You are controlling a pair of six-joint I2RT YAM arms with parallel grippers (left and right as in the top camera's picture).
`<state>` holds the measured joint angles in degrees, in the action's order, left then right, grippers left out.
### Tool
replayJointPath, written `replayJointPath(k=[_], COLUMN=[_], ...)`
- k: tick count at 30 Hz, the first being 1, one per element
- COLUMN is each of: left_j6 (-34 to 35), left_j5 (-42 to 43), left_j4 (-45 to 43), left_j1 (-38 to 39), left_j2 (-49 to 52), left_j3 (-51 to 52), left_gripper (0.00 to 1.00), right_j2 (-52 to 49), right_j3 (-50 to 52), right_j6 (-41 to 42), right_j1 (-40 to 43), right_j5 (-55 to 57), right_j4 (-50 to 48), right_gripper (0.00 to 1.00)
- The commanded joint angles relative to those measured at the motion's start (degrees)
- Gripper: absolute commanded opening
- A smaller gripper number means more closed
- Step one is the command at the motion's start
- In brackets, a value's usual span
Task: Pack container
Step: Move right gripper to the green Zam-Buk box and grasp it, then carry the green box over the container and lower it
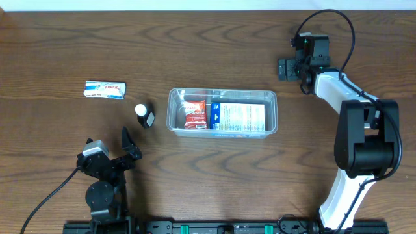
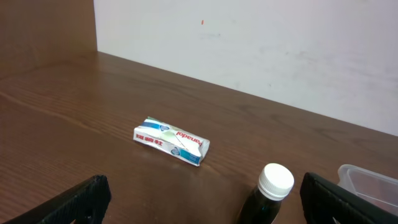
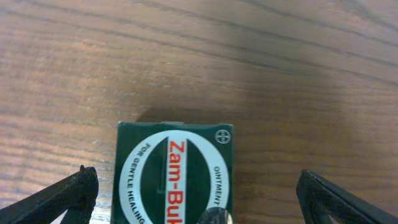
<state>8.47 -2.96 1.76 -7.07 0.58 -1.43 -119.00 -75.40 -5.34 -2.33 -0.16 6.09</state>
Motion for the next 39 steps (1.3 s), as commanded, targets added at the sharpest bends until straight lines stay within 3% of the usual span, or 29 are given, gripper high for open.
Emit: replayJointPath(k=[1,9,12,18,25,32,39], left_j6=[-1.1,-1.1,-1.2,-1.1,-1.1,-1.1,-1.1], left_j5=[-0.7,-0.7,-0.7,-0.7,-0.7,-0.7,-0.6], left_j4=[2.1,2.1,2.1,2.1,2.1,2.1,2.1], left_j1=[-0.3,-0.3,-0.3,-0.3,-0.3,-0.3,-0.3], left_j2=[-0.3,-0.3,-0.3,-0.3,-0.3,-0.3,-0.3], left_j3=[1.2,1.2,1.2,1.2,1.2,1.2,1.2], left_gripper=[0.98,0.98,0.98,0.98,0.98,0.98,0.98], right_j2=[-2.6,-3.4,-3.4,-3.4,-2.4,5.6,16.8], right_j3=[-0.6,-0.6,-0.6,-0.6,-0.6,-0.6,-0.6], right_j6=[-3.4,-3.3,-3.3,-3.3,-3.2,3.6,12.3], right_j1=[0.0,0.0,0.1,0.1,0.1,0.0,-1.1], right_j5=[-1.8,-3.3,-3.1,-3.1,-3.1,-3.9,-17.6], right_j4=[-0.1,-0.3,-0.3,-0.3,0.9,4.8,8.8], right_gripper=[0.99,0.99,0.9,0.61,0.61,0.63,0.61])
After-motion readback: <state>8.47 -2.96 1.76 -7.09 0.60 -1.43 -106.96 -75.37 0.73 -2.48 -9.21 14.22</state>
